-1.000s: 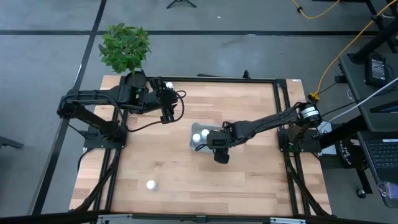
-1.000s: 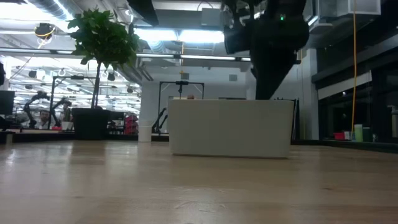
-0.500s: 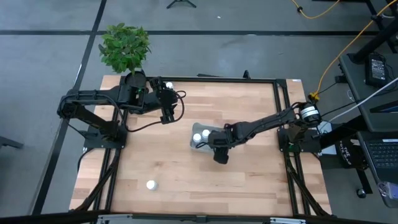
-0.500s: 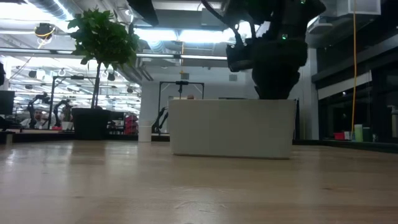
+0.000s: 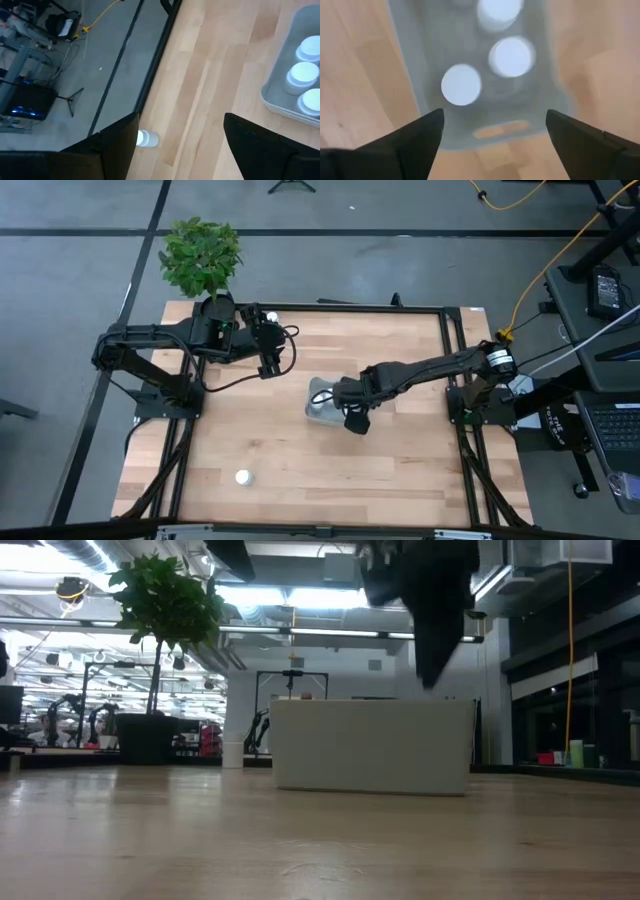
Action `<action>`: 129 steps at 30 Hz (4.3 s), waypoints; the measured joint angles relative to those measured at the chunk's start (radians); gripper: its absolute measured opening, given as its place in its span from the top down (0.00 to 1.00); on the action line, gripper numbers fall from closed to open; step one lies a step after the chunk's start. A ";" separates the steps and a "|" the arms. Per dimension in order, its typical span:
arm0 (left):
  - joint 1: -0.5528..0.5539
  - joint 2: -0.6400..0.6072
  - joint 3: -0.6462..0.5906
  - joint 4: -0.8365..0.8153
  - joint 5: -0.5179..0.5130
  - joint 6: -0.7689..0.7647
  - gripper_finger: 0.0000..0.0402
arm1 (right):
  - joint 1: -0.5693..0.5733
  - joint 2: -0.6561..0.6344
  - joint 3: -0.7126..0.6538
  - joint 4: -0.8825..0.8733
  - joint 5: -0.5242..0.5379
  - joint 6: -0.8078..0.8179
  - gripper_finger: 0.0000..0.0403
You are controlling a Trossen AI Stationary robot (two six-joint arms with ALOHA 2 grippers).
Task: Pick and place pill bottles into a basket
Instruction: Put the top white pill bottle into the gray bin
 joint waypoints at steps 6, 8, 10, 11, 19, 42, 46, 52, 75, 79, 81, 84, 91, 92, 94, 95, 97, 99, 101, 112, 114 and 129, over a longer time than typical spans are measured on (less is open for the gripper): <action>0.055 -0.003 0.000 -0.054 -0.068 0.046 0.29 | 0.026 -0.119 0.184 -0.188 0.222 0.030 0.16; 0.118 -0.003 0.000 -0.069 -0.026 0.062 0.29 | 0.046 -0.185 0.225 -0.201 0.350 0.051 0.17; 0.199 -0.003 0.000 -0.075 0.063 0.078 0.28 | 0.070 -0.258 0.252 -0.201 0.469 0.084 0.17; 0.246 -0.003 0.000 -0.072 0.116 0.091 0.28 | 0.083 -0.292 0.259 -0.201 0.517 0.098 0.17; 0.598 0.024 0.000 0.098 0.459 0.260 0.19 | 0.149 -0.459 0.262 -0.212 0.692 0.139 0.17; 0.829 0.485 -0.001 0.152 0.645 0.273 0.02 | 0.144 -0.404 0.261 -0.233 0.721 0.008 0.17; 0.834 0.515 -0.001 0.152 0.639 0.262 0.02 | 0.144 -0.405 0.261 -0.233 0.721 0.007 0.17; 0.851 0.520 -0.059 0.174 0.634 0.255 0.02 | 0.144 -0.405 0.261 -0.234 0.720 0.006 0.17; 0.854 0.520 -0.128 0.234 0.679 0.248 0.31 | 0.144 -0.405 0.261 -0.243 0.719 0.009 0.17; 0.854 0.520 -0.128 0.232 0.679 0.246 0.39 | 0.144 -0.406 0.261 -0.243 0.718 0.008 0.17; 0.854 0.520 -0.128 0.232 0.679 0.245 0.44 | 0.144 -0.406 0.261 -0.243 0.718 0.009 0.17; 0.854 0.520 -0.128 0.232 0.679 0.245 0.53 | 0.144 -0.406 0.261 -0.243 0.718 0.009 0.17; 0.853 0.520 -0.128 0.232 0.686 0.253 0.63 | 0.144 -0.406 0.261 -0.240 0.718 0.009 0.17; 0.853 0.520 -0.128 0.231 0.696 0.253 0.63 | 0.144 -0.406 0.261 -0.240 0.718 0.009 0.17; 0.846 0.520 -0.128 0.227 0.703 0.253 0.63 | 0.144 -0.406 0.261 -0.240 0.718 0.009 0.17; 0.840 0.519 -0.127 0.222 0.703 0.253 0.63 | 0.144 -0.406 0.261 -0.240 0.718 0.009 0.17; 0.821 0.511 -0.127 0.193 0.712 0.260 0.63 | 0.144 -0.406 0.261 -0.240 0.718 0.007 0.17; 0.790 0.499 -0.121 0.164 0.722 0.260 0.63 | 0.144 -0.406 0.261 -0.243 0.718 0.004 0.17; 0.753 0.479 -0.102 0.125 0.723 0.260 0.63 | 0.144 -0.406 0.261 -0.251 0.718 0.003 0.17; 0.424 0.311 0.119 0.043 0.740 0.181 0.63 | 0.144 -0.406 0.261 -0.273 0.720 -0.021 0.17; 0.359 0.286 0.162 0.044 0.766 0.158 0.63 | 0.144 -0.406 0.261 -0.274 0.720 -0.021 0.17; -0.045 0.299 0.277 0.031 0.766 0.108 0.63 | 0.144 -0.406 0.261 -0.251 0.719 -0.015 0.17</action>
